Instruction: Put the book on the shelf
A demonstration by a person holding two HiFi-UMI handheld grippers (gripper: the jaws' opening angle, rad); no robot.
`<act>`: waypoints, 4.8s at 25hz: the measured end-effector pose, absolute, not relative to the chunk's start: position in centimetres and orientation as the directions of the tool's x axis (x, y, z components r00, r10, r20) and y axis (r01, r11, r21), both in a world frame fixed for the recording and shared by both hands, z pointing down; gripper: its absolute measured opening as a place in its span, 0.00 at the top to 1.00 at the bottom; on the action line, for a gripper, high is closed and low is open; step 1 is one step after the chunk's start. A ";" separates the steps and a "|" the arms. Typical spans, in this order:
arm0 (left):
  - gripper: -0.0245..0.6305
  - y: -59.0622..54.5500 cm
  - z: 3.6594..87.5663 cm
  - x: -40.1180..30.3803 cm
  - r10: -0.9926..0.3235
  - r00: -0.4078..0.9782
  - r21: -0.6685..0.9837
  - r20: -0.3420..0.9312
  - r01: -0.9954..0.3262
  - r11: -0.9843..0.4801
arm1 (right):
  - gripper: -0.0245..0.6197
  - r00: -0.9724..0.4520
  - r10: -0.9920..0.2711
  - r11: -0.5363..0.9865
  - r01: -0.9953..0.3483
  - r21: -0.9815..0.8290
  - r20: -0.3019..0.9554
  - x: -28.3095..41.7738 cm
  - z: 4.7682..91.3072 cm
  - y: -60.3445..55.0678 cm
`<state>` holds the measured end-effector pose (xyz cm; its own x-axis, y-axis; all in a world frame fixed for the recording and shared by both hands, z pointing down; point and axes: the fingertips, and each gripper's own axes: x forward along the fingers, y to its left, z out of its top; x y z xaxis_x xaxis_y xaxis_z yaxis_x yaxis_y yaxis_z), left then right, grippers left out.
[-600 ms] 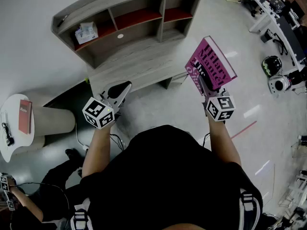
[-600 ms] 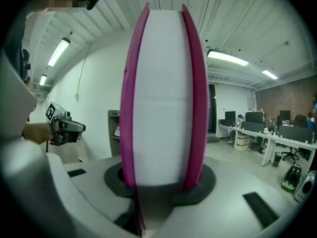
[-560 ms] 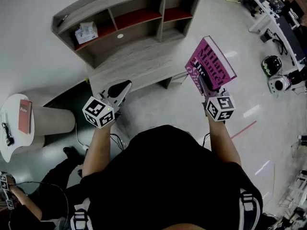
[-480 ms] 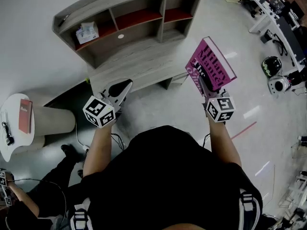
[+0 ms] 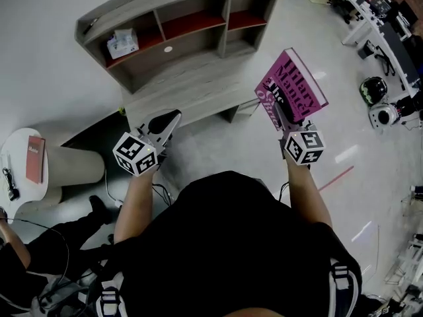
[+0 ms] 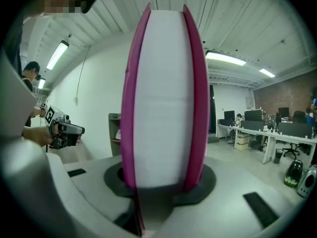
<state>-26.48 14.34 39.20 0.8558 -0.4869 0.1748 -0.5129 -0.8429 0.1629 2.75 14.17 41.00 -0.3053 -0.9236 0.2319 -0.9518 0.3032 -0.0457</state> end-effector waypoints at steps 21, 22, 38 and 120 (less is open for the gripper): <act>0.92 12.9 41.7 -26.2 -0.472 0.857 0.178 0.208 -0.508 -0.843 | 0.73 -0.282 -0.929 0.283 -0.959 -0.031 0.239 4.1 42.2 12.9; 0.92 12.6 41.7 -25.8 -0.475 0.855 0.178 0.208 -0.510 -0.841 | 0.73 -0.283 -0.928 0.284 -0.958 -0.032 0.240 4.4 42.4 12.7; 0.92 8.5 42.5 -20.5 -0.507 0.829 0.194 0.237 -0.551 -0.811 | 0.73 -0.330 -0.909 0.332 -0.943 -0.034 0.254 9.2 43.3 6.9; 0.92 -5.4 43.5 -2.8 -0.510 0.802 0.159 0.311 -0.574 -0.804 | 0.73 -0.451 -0.847 0.445 -0.891 -0.086 0.281 22.9 46.6 -9.4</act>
<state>-2.80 -5.39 43.49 0.8016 -0.5105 0.3112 -0.5735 -0.8036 0.1591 22.86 -9.41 46.63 -0.4506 -0.8474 0.2810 -0.8912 0.4453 -0.0864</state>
